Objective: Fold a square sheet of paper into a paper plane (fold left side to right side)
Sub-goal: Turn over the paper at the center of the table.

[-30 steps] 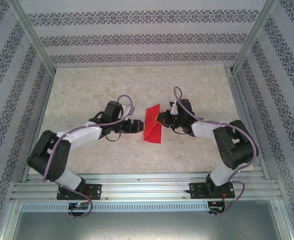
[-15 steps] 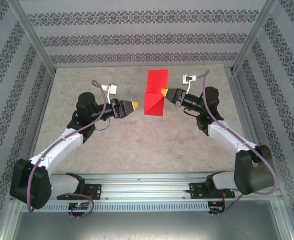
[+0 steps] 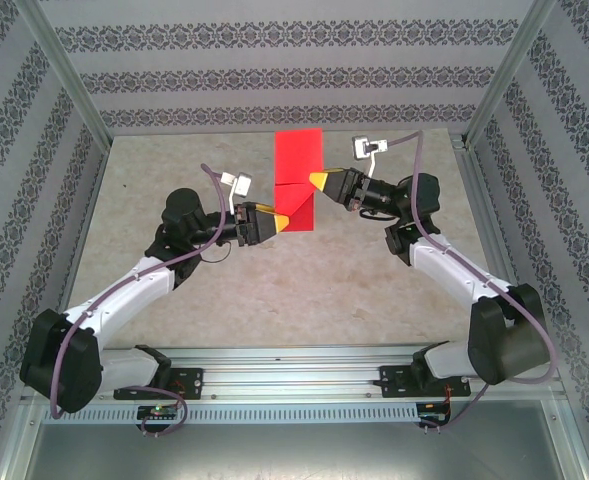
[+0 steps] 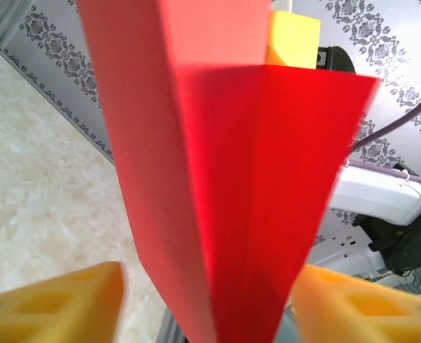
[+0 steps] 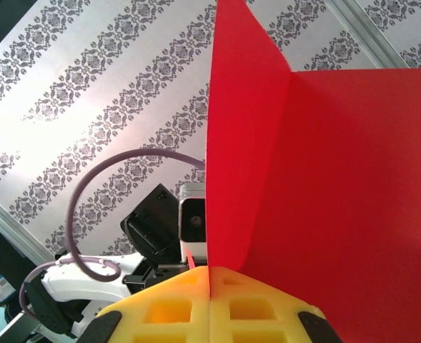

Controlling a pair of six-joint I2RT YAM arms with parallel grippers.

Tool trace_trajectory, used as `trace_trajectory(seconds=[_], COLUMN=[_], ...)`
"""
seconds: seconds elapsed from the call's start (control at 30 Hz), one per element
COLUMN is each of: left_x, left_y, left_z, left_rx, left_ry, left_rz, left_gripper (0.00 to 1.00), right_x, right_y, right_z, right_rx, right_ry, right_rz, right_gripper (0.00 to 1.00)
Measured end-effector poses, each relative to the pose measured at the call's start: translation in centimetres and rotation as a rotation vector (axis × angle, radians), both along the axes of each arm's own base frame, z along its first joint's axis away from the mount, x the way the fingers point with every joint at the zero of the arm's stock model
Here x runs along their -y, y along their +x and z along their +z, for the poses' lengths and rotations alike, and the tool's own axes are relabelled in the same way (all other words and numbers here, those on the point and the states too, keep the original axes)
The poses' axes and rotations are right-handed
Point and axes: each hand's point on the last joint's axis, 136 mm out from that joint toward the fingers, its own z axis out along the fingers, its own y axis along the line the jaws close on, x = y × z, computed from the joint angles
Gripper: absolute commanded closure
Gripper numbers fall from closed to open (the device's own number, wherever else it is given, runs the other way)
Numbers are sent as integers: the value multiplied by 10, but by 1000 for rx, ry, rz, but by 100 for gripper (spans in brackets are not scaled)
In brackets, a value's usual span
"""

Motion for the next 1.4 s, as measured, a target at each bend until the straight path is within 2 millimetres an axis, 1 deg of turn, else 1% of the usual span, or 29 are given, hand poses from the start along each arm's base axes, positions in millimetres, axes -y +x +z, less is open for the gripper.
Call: trace_trajectory(seconds=[0.07, 0.13, 0.23, 0.27, 0.3, 0.33, 0.4, 0.47, 0.5, 0.6, 0.7, 0.77, 0.83, 0.93, 1.0, 1.1, 1.2, 1.27, 1.4], left_x=[0, 0, -1, -2, -3, -5, -9, -12, -14, -22, -35, -48, -56, -59, -57, -49, -39, -31, -12], left_y=[0, 1, 3, 5, 7, 11, 18, 26, 28, 31, 35, 36, 35, 32, 30, 22, 18, 18, 20], left_z=[1, 0, -4, -7, -11, -16, -27, -42, -50, -78, -112, -137, -156, -178, -193, -217, -235, -243, -248], left_rx=[8, 7, 0, -5, -13, -24, -37, -50, -54, -68, -98, -117, -125, -126, -123, -127, -139, -154, -192], left_ry=[3, 8, 31, 49, 73, 105, 184, 307, 373, 621, 915, 1134, 1318, 1562, 1691, 1831, 1905, 1923, 1877], left_rz=[2, 7, 25, 39, 58, 89, 154, 246, 287, 410, 517, 573, 592, 585, 560, 495, 442, 414, 370], left_gripper=[79, 90, 99, 100, 100, 100, 100, 100, 100, 100, 100, 100, 100, 100, 100, 97, 90, 84, 68], right_x=[0, -1, 2, 5, 10, 17, 32, 52, 61, 98, 139, 160, 178, 199, 208, 220, 230, 238, 249], right_y=[1, 3, 8, 10, 13, 17, 24, 37, 41, 52, 50, 45, 38, 26, 19, 14, 7, 2, -5], right_z=[-2, -7, -16, -18, -20, -22, -29, -37, -41, -65, -107, -130, -151, -174, -183, -189, -193, -196, -207], right_rx=[-8, -19, -49, -55, -60, -65, -76, -98, -108, -162, -259, -314, -366, -425, -449, -475, -498, -519, -567], right_ry=[-7, -19, -53, -68, -84, -106, -169, -266, -314, -498, -710, -825, -919, -1023, -1070, -1103, -1115, -1120, -1130], right_rz=[-2, -7, -38, -59, -91, -137, -250, -414, -482, -712, -885, -958, -1008, -1054, -1070, -1099, -1121, -1134, -1145], right_gripper=[100, 95, 79, 76, 72, 65, 59, 57, 53, 51, 50, 49, 49, 49, 49, 49, 50, 50, 49])
